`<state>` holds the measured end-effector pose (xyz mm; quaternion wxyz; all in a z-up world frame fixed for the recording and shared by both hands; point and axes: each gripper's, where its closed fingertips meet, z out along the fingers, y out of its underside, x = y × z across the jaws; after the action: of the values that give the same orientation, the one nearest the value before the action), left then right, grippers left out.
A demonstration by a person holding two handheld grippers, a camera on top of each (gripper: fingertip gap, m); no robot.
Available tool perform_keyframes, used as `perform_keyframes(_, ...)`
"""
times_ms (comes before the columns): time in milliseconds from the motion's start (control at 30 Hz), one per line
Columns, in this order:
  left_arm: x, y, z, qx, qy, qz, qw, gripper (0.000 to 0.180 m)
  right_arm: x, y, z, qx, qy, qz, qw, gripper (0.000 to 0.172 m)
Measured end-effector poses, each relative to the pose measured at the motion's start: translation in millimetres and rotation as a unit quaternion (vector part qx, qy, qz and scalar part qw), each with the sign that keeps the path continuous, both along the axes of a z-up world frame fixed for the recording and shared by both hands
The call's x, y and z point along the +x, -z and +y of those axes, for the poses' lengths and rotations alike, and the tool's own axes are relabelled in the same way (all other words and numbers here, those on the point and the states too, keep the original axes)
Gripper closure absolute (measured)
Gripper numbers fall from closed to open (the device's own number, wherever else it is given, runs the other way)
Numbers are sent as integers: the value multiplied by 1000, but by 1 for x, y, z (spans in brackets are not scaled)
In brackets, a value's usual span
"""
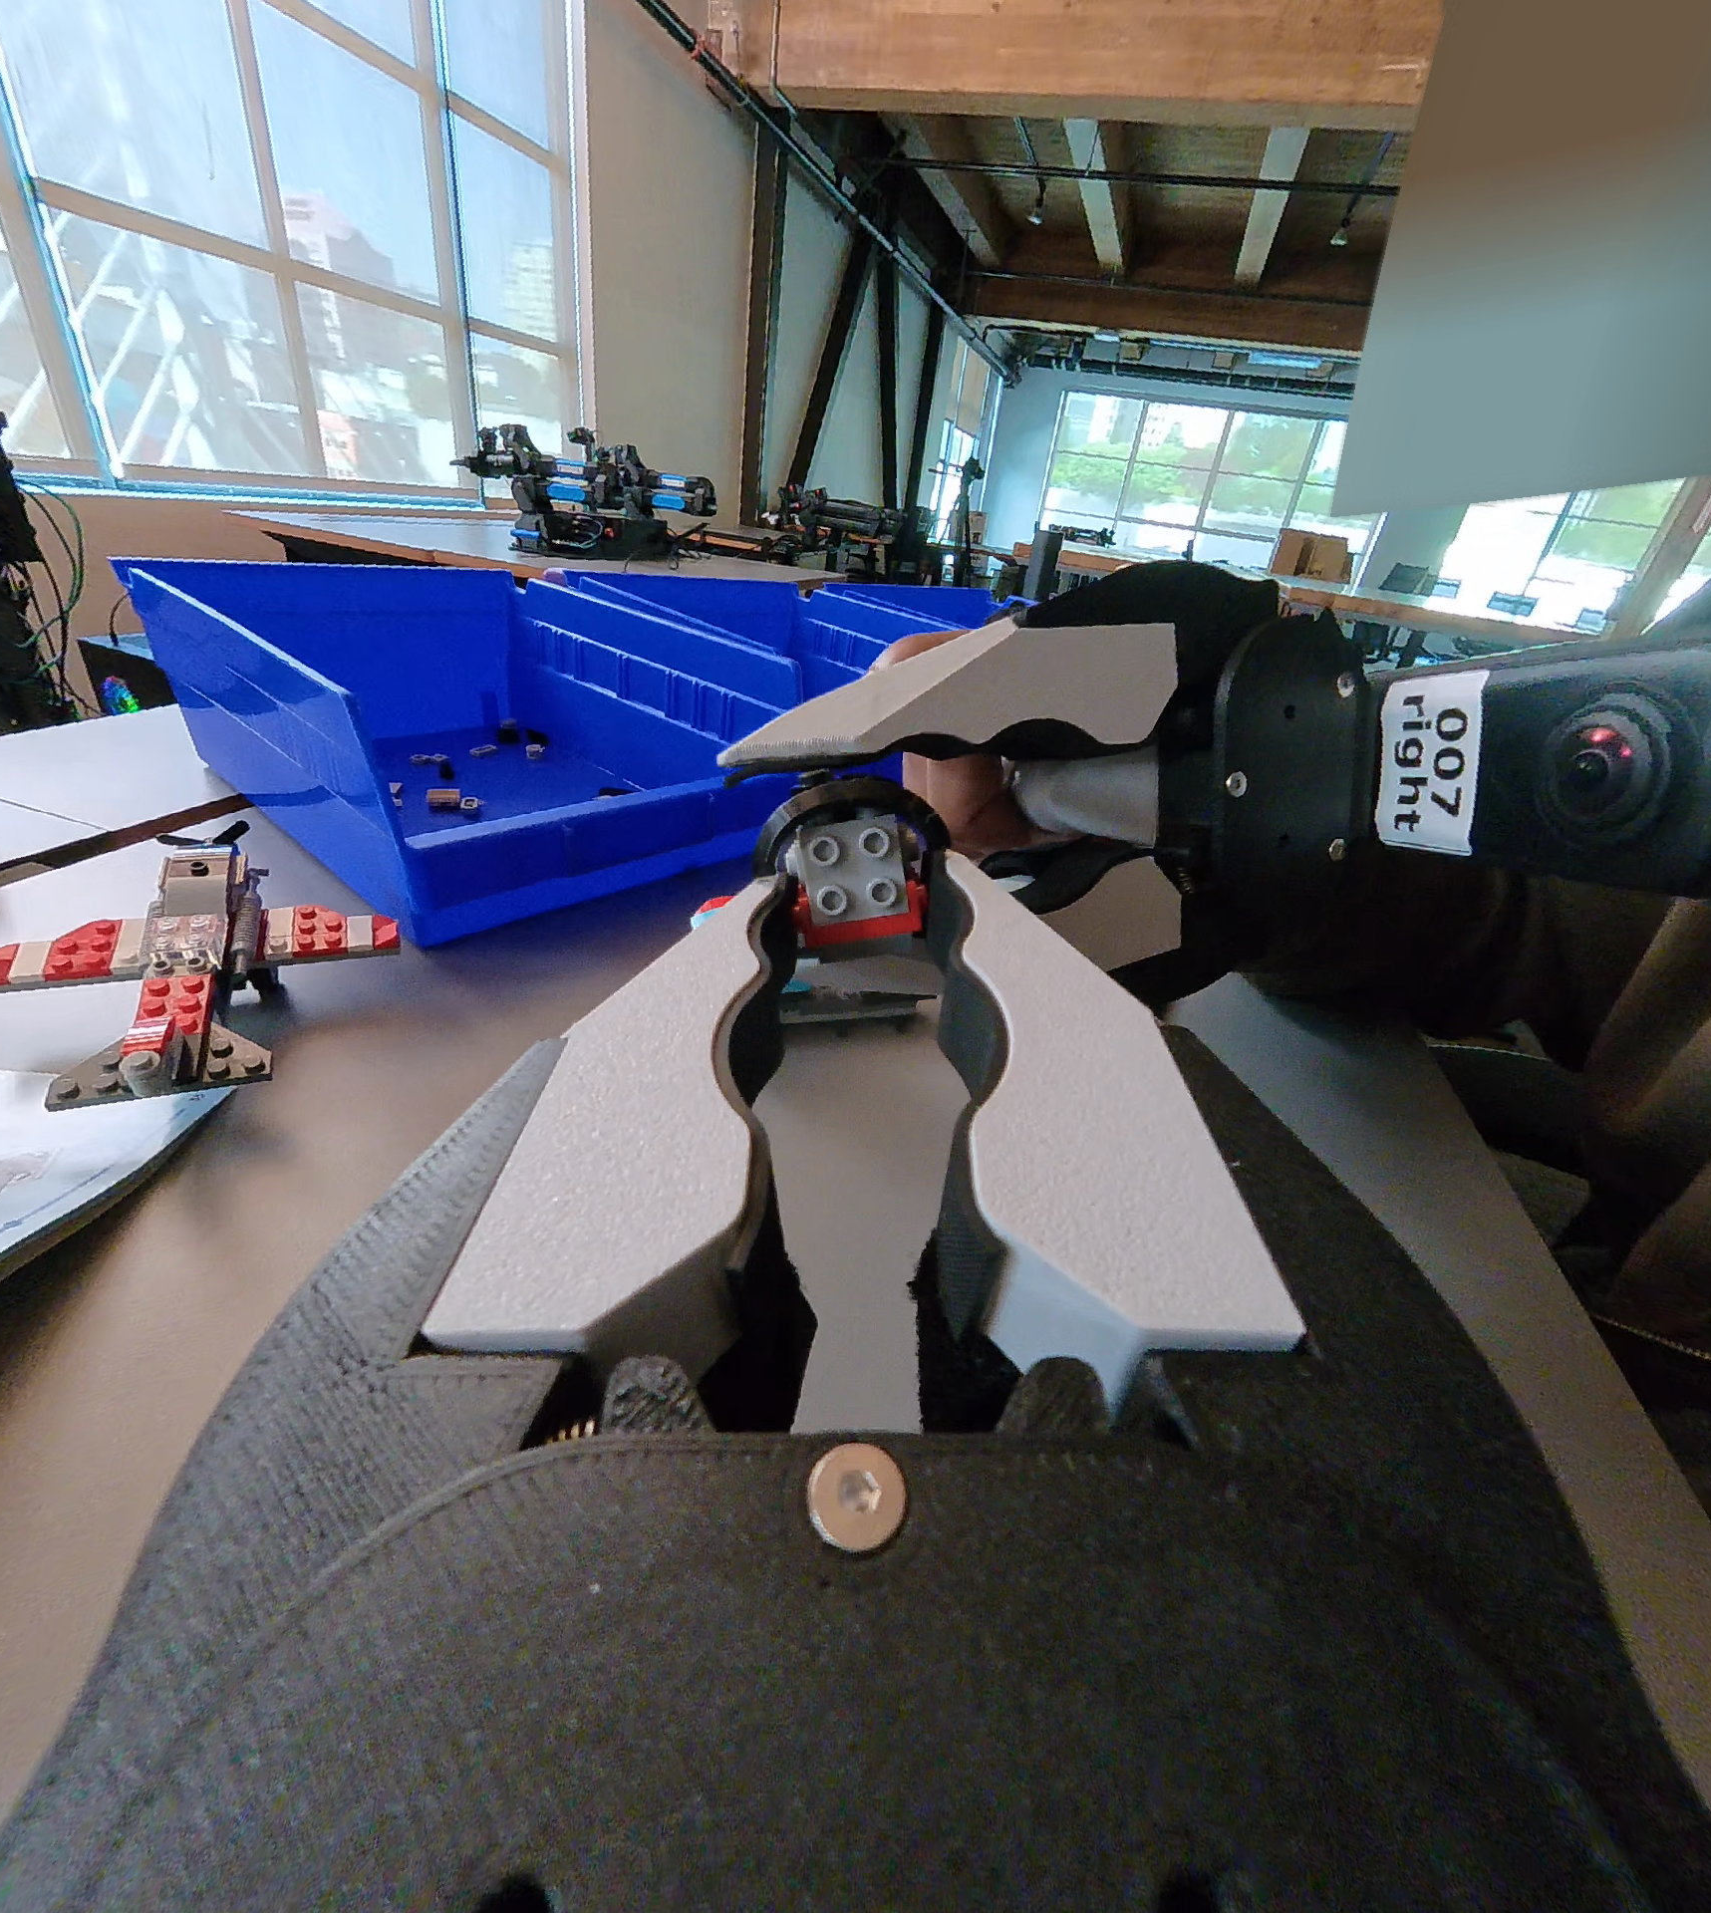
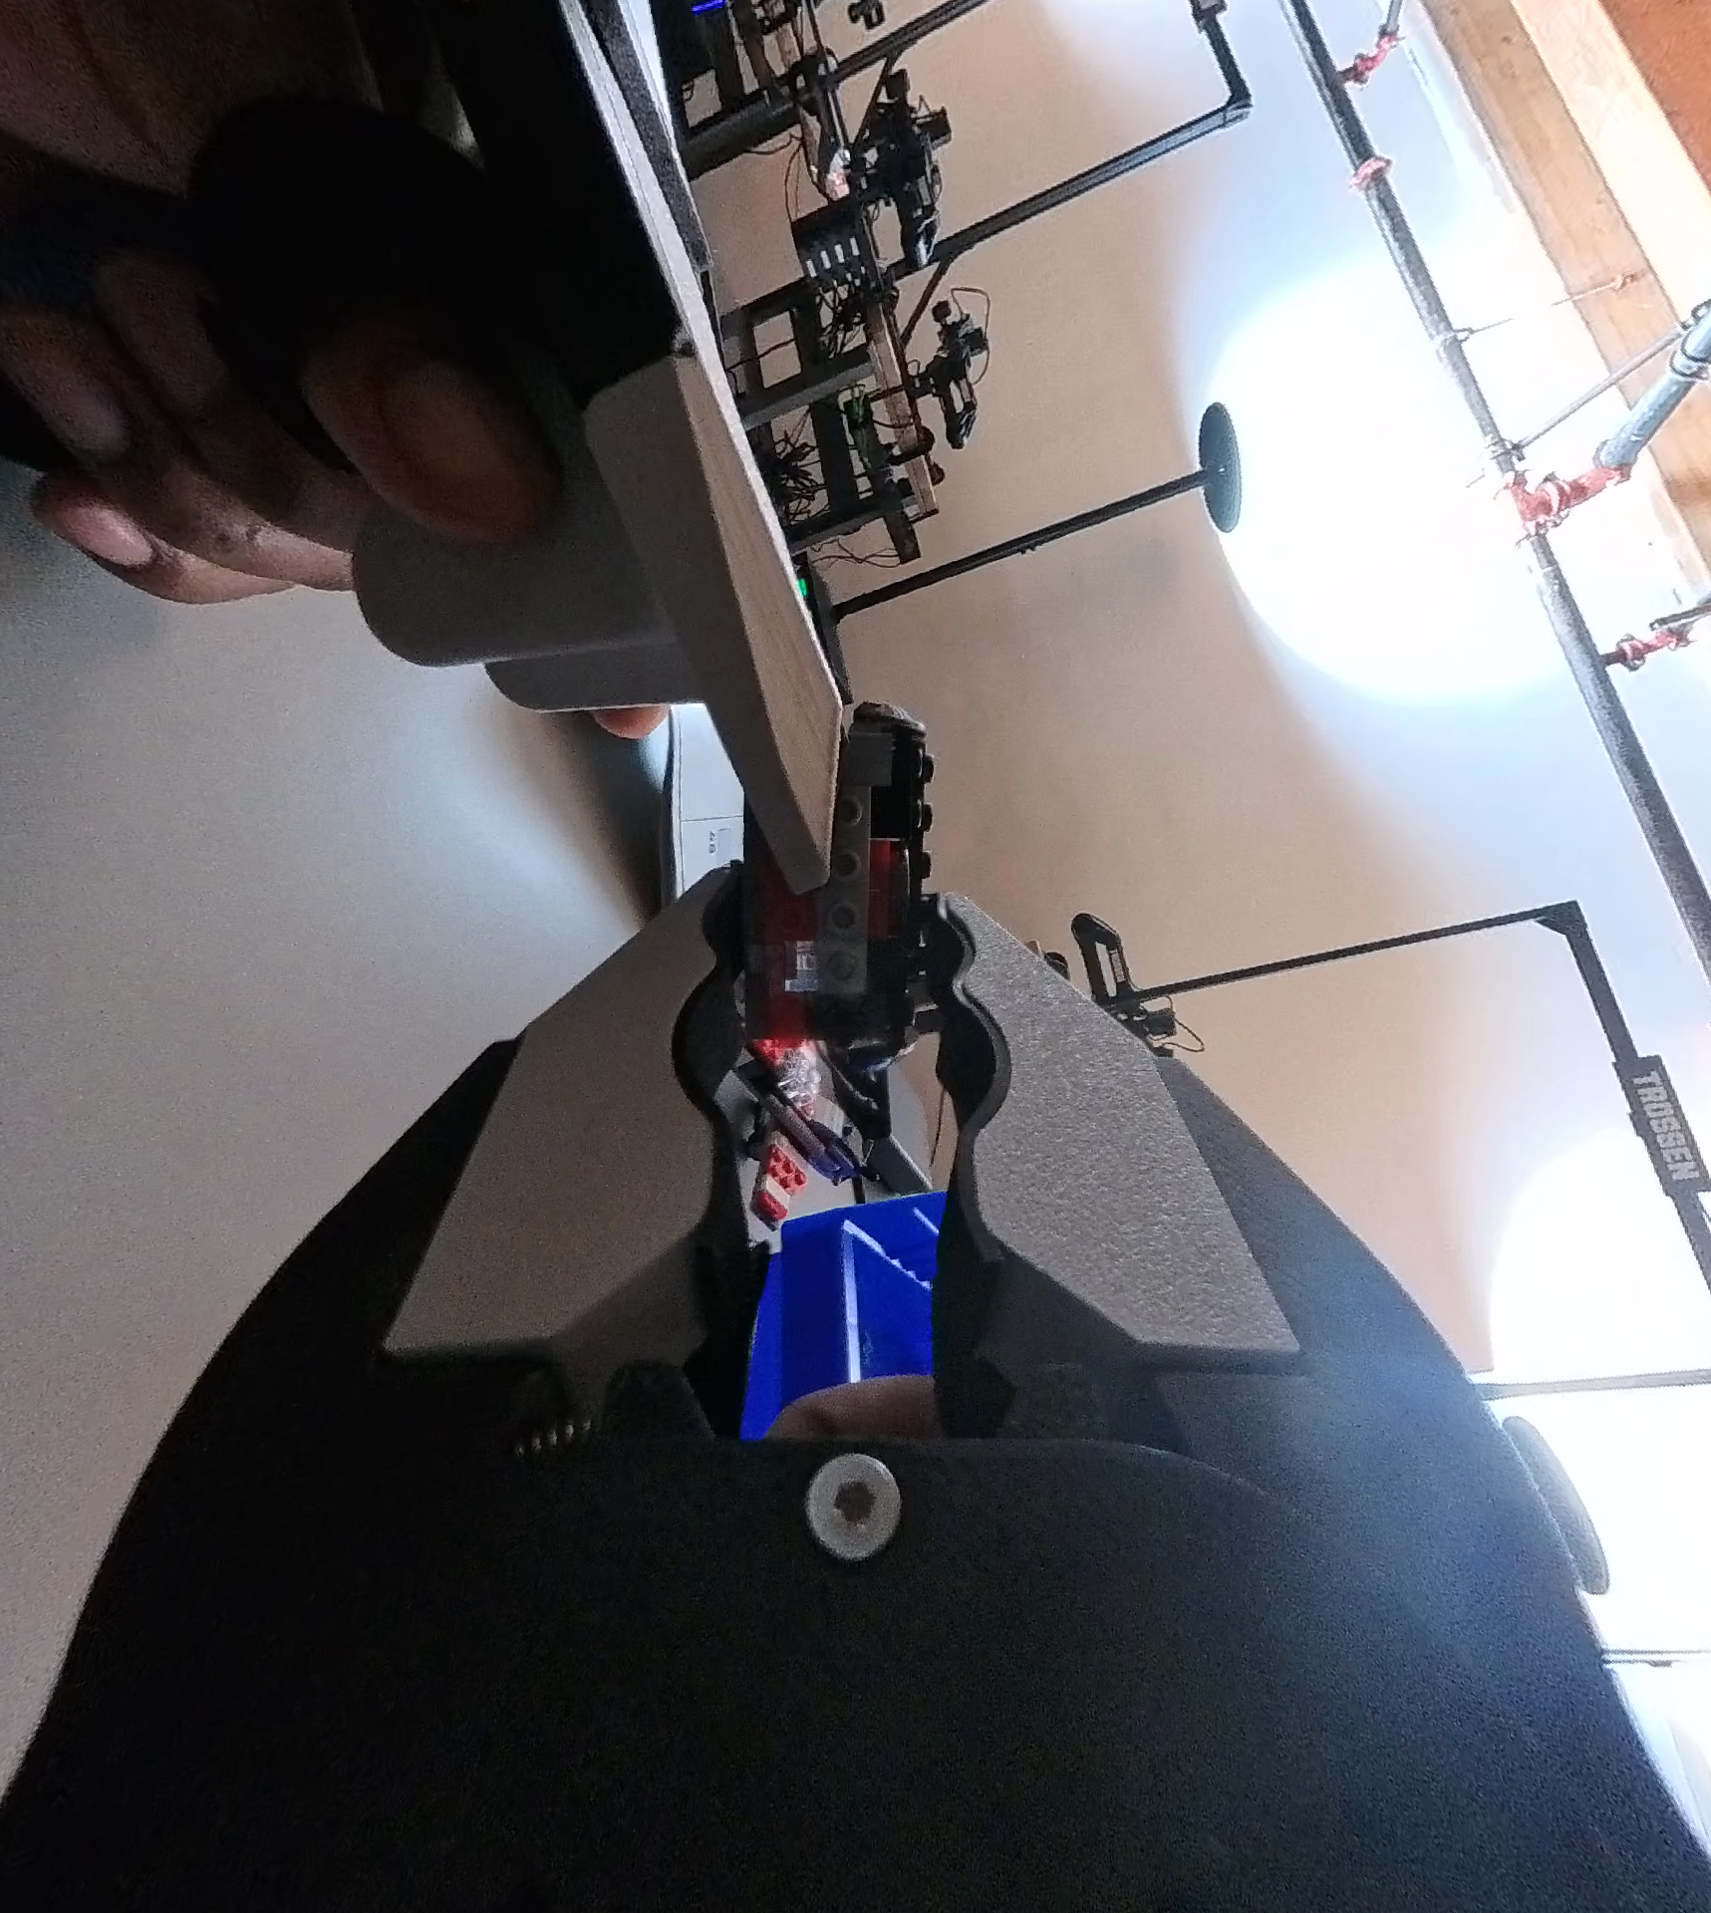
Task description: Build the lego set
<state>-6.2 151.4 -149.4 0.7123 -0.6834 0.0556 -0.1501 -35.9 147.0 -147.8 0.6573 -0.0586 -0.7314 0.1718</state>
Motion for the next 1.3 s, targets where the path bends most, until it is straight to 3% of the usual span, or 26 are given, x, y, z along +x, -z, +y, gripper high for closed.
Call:
perform_keyframes(200,-4,-2,0,5,-10,1,1000,155,-5,-1,2,-43,5,-2,999,135)
perform_keyframes(233,-6,-2,0,6,-15,5,1000,155,-6,0,3,-55,6,-10,998,128)
perform_keyframes(300,-10,-4,-1,14,-25,12,1000,155,-8,2,6,-88,4,-29,996,93)
perform_keyframes(433,-23,-11,-7,35,-61,82,994,155,-3,-1,8,-224,-39,-98,969,76)
perform_keyframes(533,-25,-15,-12,56,-79,175,980,155,2,-6,6,-381,-87,-189,901,77)
perform_keyframes(633,-18,-19,-18,81,-76,268,957,155,11,-9,-1,-519,-143,-289,792,78)
perform_keyframes(767,-4,-25,-27,120,-75,367,919,155,28,-12,-16,-616,-213,-390,650,81)
perform_keyframes(867,9,-27,-31,136,-80,443,883,155,38,-15,-25,-640,-252,-431,584,88)
perform_keyframes(967,16,-29,-33,146,-90,489,855,155,44,-17,-29,-637,-271,-443,569,93)
perform_keyframes(1300,34,-15,-31,146,-82,583,795,155,54,-16,-36,-615,-290,-456,574,110)
